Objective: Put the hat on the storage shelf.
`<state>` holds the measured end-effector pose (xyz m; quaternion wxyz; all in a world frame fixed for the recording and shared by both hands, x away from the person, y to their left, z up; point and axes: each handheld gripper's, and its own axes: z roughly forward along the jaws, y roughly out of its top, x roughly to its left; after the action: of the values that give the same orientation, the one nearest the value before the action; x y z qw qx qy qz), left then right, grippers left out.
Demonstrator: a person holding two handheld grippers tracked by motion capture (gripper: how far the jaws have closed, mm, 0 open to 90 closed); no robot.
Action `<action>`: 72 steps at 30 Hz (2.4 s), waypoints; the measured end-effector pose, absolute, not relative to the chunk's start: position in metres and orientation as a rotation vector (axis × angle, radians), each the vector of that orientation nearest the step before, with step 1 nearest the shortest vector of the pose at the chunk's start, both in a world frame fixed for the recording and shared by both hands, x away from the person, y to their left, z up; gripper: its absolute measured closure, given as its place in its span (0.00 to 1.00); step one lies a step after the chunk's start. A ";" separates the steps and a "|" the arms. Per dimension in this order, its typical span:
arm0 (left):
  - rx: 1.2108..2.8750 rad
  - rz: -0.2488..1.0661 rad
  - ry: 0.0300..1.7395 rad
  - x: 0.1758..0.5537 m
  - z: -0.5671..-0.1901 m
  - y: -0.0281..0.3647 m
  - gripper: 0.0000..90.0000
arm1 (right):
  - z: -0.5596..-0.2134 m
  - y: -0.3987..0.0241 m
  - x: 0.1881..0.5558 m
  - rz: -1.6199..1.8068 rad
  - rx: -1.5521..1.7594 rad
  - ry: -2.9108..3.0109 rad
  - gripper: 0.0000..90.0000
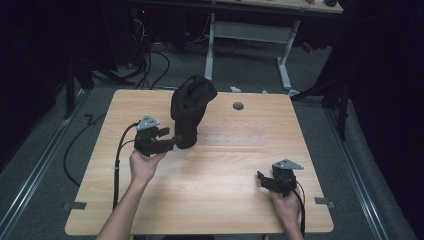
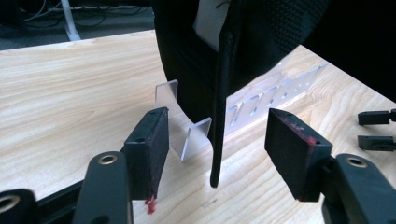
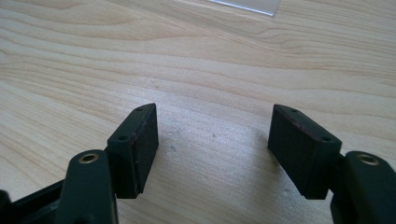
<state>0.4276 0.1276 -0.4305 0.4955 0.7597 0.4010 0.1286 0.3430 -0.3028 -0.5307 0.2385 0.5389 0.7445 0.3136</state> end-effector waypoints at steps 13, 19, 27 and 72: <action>1.826 0.298 0.993 0.415 -0.426 0.146 0.42 | -0.531 -0.303 0.343 0.859 1.476 2.039 0.37; 1.820 0.292 1.000 0.409 -0.427 0.153 0.41 | -0.531 -0.303 0.343 0.859 1.476 2.039 0.37; 1.812 0.284 1.008 0.402 -0.429 0.160 0.39 | -0.531 -0.303 0.343 0.858 1.474 2.039 0.37; 2.040 0.498 1.206 0.366 -0.535 0.160 0.32 | -0.531 -0.303 0.343 0.860 1.478 2.037 0.37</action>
<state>0.3661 0.1599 -0.5350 0.3524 0.7884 0.4660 0.1926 0.3429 -0.3026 -0.5307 0.2386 0.5396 0.7439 0.3138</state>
